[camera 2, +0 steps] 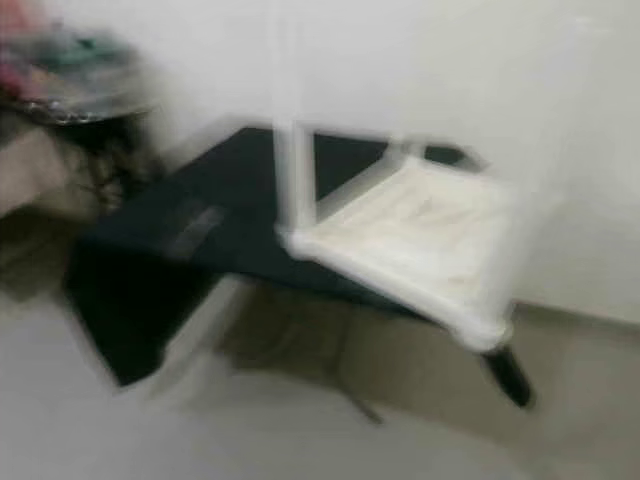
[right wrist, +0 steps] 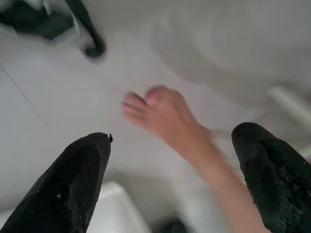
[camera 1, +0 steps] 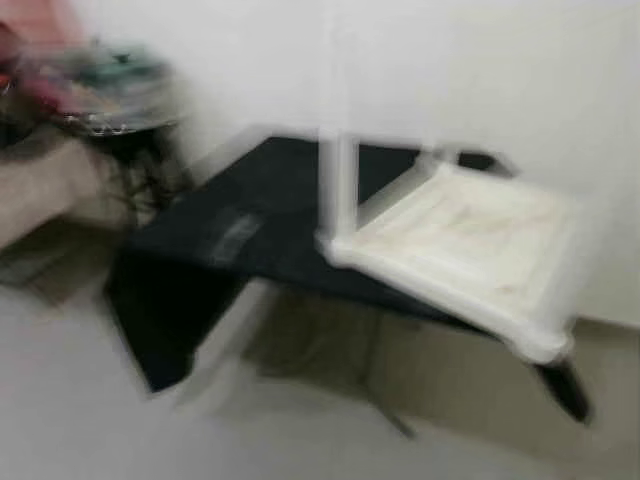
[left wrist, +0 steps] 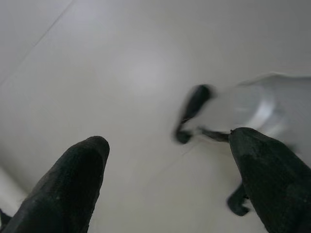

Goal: Building children table

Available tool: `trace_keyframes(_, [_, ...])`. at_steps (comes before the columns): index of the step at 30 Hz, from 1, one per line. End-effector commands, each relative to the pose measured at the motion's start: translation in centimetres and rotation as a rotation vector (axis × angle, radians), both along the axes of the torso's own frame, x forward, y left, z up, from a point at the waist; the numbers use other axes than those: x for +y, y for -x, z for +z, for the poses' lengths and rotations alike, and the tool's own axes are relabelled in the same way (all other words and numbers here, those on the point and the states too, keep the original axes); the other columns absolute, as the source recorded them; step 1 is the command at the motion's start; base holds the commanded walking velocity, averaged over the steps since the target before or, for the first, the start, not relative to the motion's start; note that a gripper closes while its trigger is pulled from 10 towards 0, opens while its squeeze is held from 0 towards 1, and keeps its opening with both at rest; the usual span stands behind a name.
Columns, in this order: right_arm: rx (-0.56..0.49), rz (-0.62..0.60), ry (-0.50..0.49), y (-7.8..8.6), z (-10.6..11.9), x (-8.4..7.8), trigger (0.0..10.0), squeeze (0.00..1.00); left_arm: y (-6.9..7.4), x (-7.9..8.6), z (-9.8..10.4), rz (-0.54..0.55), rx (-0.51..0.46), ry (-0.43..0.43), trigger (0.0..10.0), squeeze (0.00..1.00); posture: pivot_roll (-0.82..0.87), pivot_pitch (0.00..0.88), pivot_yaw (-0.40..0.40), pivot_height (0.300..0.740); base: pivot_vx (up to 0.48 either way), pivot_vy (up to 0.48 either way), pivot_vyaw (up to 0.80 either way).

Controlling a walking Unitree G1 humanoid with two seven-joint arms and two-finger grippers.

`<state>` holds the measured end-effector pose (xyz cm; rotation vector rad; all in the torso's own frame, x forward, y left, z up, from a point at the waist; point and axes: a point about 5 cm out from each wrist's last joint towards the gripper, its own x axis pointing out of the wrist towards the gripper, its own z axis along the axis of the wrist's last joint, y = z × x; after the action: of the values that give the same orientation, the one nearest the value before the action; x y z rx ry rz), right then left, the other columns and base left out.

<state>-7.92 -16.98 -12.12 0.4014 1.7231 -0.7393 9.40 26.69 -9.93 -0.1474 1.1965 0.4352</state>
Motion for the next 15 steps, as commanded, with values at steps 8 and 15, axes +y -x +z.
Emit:
trace_keyframes(8, [-0.594,0.846,0.202,-27.1,4.6,-5.7,10.0,0.0,-1.3,0.0,0.3,-0.032,-0.047,-0.006,10.0,0.0,0.04,0.0,-0.062,0.74,0.0,0.0,0.0])
trace_keyframes(15, [-0.587,0.849,0.203,-27.0,4.6,-5.6,10.0,0.0,-2.0,-0.9,0.3,-0.034,-0.069,0.006,10.0,0.0,0.04,0.0,-0.061,0.74,0.0,0.0,0.0])
